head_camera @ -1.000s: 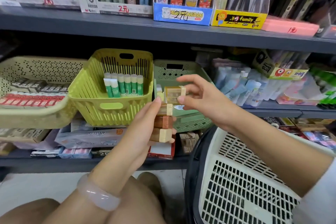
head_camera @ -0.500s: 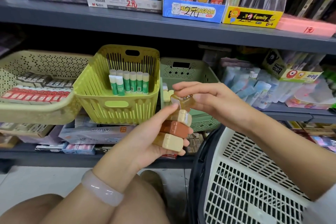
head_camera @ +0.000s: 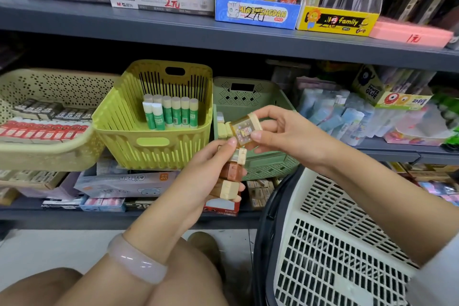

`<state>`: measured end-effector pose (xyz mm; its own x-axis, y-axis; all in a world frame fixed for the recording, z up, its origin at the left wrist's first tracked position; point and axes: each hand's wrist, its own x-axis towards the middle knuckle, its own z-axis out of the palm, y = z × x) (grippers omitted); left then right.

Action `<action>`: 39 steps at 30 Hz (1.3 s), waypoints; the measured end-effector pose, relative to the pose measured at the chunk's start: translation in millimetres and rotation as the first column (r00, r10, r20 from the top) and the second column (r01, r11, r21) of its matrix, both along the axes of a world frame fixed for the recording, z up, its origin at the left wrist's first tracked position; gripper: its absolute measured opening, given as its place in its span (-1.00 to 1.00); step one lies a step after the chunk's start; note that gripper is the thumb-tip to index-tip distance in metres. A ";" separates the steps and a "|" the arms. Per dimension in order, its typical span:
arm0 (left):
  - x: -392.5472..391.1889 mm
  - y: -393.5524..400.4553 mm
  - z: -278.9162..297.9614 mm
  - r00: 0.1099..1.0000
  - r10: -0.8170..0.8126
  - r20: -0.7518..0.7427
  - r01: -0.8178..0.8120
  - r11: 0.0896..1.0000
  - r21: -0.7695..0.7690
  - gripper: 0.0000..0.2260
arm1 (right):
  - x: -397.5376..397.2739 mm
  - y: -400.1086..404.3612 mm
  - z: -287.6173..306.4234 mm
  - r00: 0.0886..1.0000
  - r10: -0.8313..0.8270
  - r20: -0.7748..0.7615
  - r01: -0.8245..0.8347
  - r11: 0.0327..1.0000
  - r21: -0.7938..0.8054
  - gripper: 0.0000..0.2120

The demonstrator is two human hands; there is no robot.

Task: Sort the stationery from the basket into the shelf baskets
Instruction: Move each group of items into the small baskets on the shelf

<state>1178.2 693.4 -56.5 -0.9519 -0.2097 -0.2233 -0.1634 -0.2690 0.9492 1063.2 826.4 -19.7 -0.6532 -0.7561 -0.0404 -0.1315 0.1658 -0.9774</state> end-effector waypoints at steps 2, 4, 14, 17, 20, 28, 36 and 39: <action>-0.1 -0.9 0.0 1.000 -0.002 0.006 0.002 1.000 0.025 -0.78 | -12.9 -7.5 1.2 0.990 -0.134 -0.039 0.134 0.991 0.007 -0.78; 0.0 -2.0 0.0 1.000 -0.009 0.007 0.008 0.997 0.072 -0.76 | -36.7 -20.0 0.8 0.942 -0.324 -0.082 0.329 0.943 0.050 -0.79; -4.1 -11.2 -9.3 0.999 -0.034 0.021 0.028 0.970 0.243 -0.67 | -119.7 -100.7 -35.4 0.890 -0.347 -0.295 0.451 0.762 0.465 -0.94; -5.8 -13.7 -9.9 0.999 -0.039 0.023 0.032 0.966 0.257 -0.64 | -120.5 -113.1 -49.9 0.912 -0.220 -0.348 0.396 0.698 0.597 -0.73; -7.9 -15.2 -10.6 0.999 -0.043 0.019 0.036 0.961 0.274 -0.65 | -122.3 -118.8 -60.4 0.905 -0.085 -0.416 0.356 0.685 0.636 -0.72; -9.6 -14.0 -8.3 0.998 -0.048 0.027 0.039 0.957 0.287 -0.59 | -118.6 -105.3 -53.6 0.924 -0.130 -0.359 0.323 0.768 0.553 -0.72; -7.3 -10.0 -5.7 0.999 -0.032 0.008 0.028 0.955 0.297 -0.51 | -54.1 -42.6 -3.6 0.975 0.212 -0.069 -0.195 0.961 0.194 -0.72; -7.5 -7.9 -3.2 1.000 -0.021 0.012 0.016 0.947 0.321 -0.52 | -38.4 -20.9 4.3 0.908 0.415 -0.056 -0.393 0.892 0.224 -0.73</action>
